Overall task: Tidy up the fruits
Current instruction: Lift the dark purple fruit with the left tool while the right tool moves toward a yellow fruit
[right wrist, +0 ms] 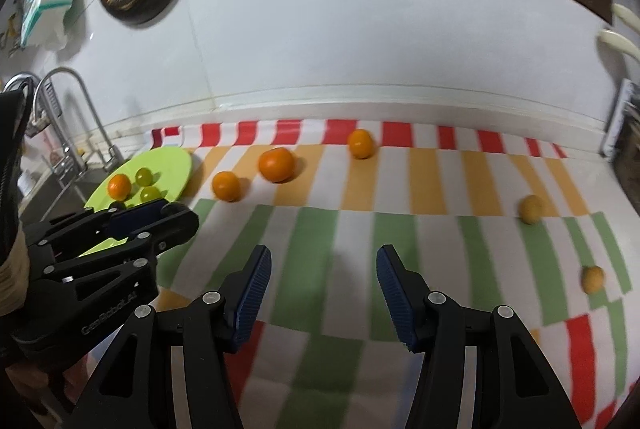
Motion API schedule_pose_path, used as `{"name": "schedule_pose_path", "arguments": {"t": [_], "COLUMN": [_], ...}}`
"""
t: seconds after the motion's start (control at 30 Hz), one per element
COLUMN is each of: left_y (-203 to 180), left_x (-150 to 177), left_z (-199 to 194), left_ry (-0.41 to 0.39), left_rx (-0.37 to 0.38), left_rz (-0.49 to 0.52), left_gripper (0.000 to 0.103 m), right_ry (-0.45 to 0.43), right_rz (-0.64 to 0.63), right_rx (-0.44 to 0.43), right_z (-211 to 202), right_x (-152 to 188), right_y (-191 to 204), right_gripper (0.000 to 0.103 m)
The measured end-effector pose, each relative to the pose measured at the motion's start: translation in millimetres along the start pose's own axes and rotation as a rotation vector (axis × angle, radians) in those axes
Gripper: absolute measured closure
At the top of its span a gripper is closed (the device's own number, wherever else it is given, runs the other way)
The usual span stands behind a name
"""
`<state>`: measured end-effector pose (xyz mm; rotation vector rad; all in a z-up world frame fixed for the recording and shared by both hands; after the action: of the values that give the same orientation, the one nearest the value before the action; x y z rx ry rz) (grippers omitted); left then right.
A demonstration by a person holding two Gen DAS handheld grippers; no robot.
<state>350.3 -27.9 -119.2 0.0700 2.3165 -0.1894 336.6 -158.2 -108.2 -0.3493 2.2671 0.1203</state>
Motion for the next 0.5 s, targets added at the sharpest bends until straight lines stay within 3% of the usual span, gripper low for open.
{"name": "schedule_pose_path", "arguments": {"t": [0.5], "left_y": [-114.8], "left_x": [-10.4], "left_z": [19.0], "left_ry": [0.038], "left_rx": [0.197], "left_rz": [0.166], "left_gripper": [0.075], "right_ry": [-0.003], "right_rz": [0.128], "right_rx": [0.238], "right_z": [-36.7], "right_x": [25.0], "right_y": [-92.3], "right_gripper": [0.047]}}
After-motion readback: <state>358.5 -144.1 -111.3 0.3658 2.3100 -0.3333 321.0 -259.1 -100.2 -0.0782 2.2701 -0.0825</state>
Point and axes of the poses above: each gripper's, at about its wrist camera, not at the fingertips, and z roughly the way its jaws point, y to its left, x to its underside, the point moved 5 cm from there along z, roughly the way its jaws point, and after that the axes turned 9 degrees about -z, right-handed, at the moved point
